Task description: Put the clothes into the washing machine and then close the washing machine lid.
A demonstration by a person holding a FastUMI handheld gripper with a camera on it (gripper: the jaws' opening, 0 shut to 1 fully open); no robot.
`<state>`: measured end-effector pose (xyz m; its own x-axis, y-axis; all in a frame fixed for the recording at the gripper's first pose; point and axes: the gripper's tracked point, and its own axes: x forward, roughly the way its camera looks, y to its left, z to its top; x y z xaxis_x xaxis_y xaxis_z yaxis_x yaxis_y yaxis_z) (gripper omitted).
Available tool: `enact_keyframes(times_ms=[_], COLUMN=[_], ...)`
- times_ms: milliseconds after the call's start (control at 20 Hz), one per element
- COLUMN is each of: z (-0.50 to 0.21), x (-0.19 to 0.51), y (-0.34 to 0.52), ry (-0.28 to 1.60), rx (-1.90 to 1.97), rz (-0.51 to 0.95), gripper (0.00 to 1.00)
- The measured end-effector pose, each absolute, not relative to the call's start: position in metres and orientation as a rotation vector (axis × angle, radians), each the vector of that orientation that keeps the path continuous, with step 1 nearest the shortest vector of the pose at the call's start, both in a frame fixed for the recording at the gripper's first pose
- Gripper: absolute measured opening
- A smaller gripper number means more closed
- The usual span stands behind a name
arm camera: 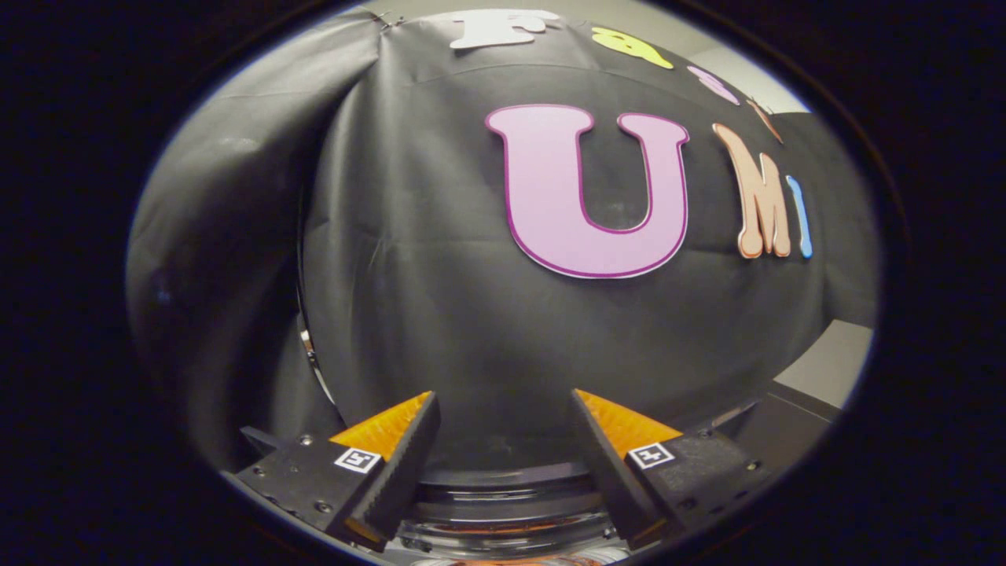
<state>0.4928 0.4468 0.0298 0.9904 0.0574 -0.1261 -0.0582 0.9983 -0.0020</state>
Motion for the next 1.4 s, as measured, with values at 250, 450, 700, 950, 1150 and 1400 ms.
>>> enact_keyframes(times_ms=[250,450,700,950,1150,1400], z=[0.035,0.038,0.036,0.035,0.034,0.033], x=[0.475,0.463,0.447,0.431,0.414,0.399], y=[0.445,0.442,0.44,0.437,0.434,0.431], ry=[0.093,0.092,0.094,0.097,0.089,0.069], rx=[-0.002,-0.011,-0.019,-0.019,-0.02,-0.018], rz=[0.086,0.092,0.114,0.119,0.108,0.099], gripper=[0.98,0.98,0.98,0.98,0.98,0.98])
